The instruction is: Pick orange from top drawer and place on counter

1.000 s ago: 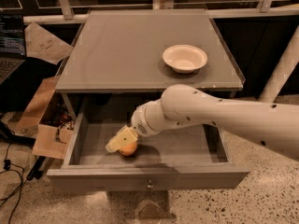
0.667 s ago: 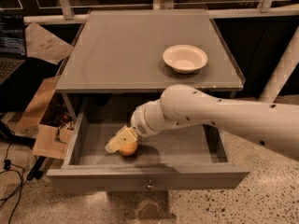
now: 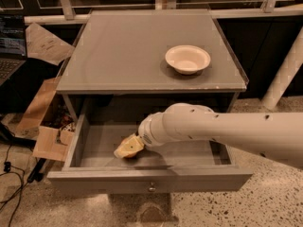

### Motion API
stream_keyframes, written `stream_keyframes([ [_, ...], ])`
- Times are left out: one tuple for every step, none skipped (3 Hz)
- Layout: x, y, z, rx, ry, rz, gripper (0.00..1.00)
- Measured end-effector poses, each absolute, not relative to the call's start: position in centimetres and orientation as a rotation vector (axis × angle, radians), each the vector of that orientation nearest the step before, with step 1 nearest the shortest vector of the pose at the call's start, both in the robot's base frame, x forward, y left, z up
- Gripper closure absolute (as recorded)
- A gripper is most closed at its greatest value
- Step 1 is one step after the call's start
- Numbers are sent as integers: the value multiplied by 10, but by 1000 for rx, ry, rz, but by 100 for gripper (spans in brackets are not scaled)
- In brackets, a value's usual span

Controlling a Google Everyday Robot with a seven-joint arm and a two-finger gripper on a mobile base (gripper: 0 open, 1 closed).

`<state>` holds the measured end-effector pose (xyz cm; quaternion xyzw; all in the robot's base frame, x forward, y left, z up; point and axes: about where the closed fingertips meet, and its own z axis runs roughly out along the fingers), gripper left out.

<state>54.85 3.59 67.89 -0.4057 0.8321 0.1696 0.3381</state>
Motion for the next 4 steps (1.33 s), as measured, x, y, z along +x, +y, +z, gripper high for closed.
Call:
stream_keyframes([
  [554,29,660,-1017,2183,436,0],
  [557,31,646,-995,2182,456,0],
  [559,39,634,-983,2176,487,0],
  [558,46,626,-970,2174,513,0],
])
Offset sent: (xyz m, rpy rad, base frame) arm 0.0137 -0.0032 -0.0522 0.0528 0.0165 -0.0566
